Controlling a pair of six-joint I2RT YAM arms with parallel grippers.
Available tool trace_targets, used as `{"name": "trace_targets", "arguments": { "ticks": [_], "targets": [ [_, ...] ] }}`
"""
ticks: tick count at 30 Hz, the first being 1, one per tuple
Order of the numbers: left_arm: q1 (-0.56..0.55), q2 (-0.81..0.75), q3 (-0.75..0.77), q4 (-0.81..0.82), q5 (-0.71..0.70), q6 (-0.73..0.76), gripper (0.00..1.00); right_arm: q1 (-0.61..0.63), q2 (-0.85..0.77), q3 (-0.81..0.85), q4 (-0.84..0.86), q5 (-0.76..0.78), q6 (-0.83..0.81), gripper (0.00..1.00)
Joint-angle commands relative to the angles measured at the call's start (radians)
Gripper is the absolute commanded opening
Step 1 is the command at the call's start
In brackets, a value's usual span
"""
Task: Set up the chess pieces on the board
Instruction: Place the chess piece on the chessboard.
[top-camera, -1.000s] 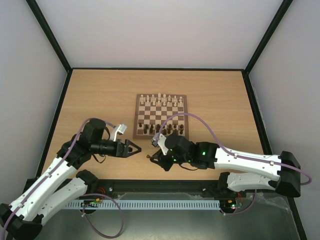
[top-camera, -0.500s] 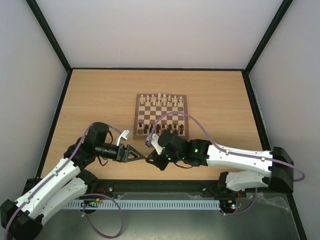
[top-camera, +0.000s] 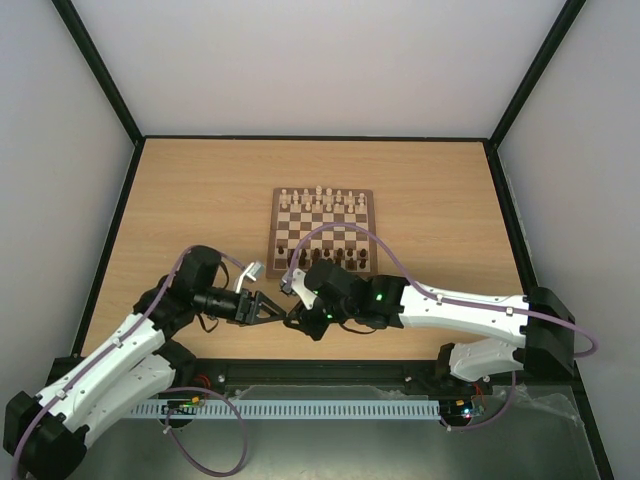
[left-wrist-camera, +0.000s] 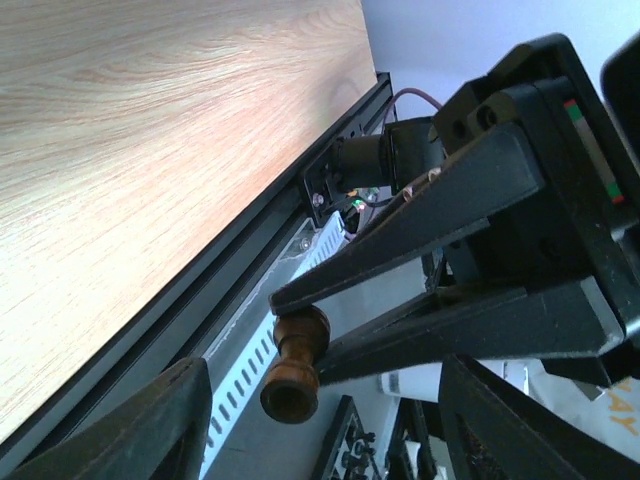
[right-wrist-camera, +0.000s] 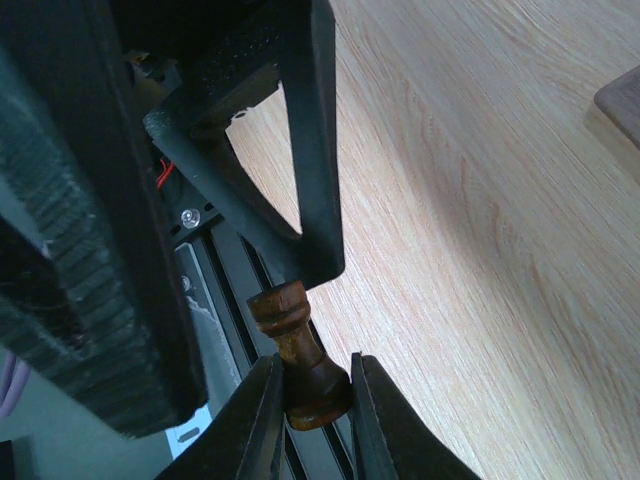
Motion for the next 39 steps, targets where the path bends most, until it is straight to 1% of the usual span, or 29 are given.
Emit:
{"name": "trace_targets", "arguments": {
  "ticks": [1,11,14,16,18,24,29,30,32,35,36,39],
  "targets": [
    [0.008,0.012,-0.013,0.029,0.024,0.001,0.63,-0.004,0.006,0.032,0.004,-0.024,-0.021,0.16],
    [0.010,0.017,-0.022,0.034,0.021,-0.002,0.42,-0.003,0.004,0.022,0.019,-0.022,-0.022,0.16],
    [0.009,0.014,-0.025,0.036,0.020,-0.007,0.37,-0.003,0.005,0.020,0.019,-0.018,-0.024,0.16],
    [0.009,0.014,-0.025,0.036,0.019,-0.008,0.32,-0.002,0.003,0.019,0.020,-0.018,-0.023,0.16],
    [0.011,0.014,-0.027,0.035,0.015,-0.008,0.29,-0.004,0.002,0.017,0.021,-0.016,-0.024,0.16],
    [0.011,0.020,-0.023,0.036,0.004,-0.013,0.15,-0.003,-0.001,0.010,0.024,-0.014,-0.023,0.16],
    [0.011,0.039,-0.008,0.021,-0.017,0.003,0.13,-0.003,-0.002,0.008,0.026,-0.008,-0.022,0.18],
    [0.011,0.046,-0.004,0.018,-0.022,0.007,0.12,-0.003,-0.003,0.006,0.025,-0.006,-0.020,0.23],
    [0.012,0.063,0.018,-0.001,-0.042,0.023,0.11,-0.004,-0.004,0.005,0.019,0.008,-0.017,0.39],
    [0.020,0.109,0.077,-0.069,-0.084,0.084,0.11,-0.004,-0.018,0.001,-0.007,0.044,-0.007,0.56],
    [0.027,0.128,0.097,-0.090,-0.096,0.107,0.11,-0.004,-0.025,-0.007,-0.016,0.059,-0.003,0.62],
    [0.042,0.188,0.153,-0.138,-0.134,0.166,0.10,-0.009,-0.055,-0.022,-0.059,0.111,0.016,0.72]
  ]
}}
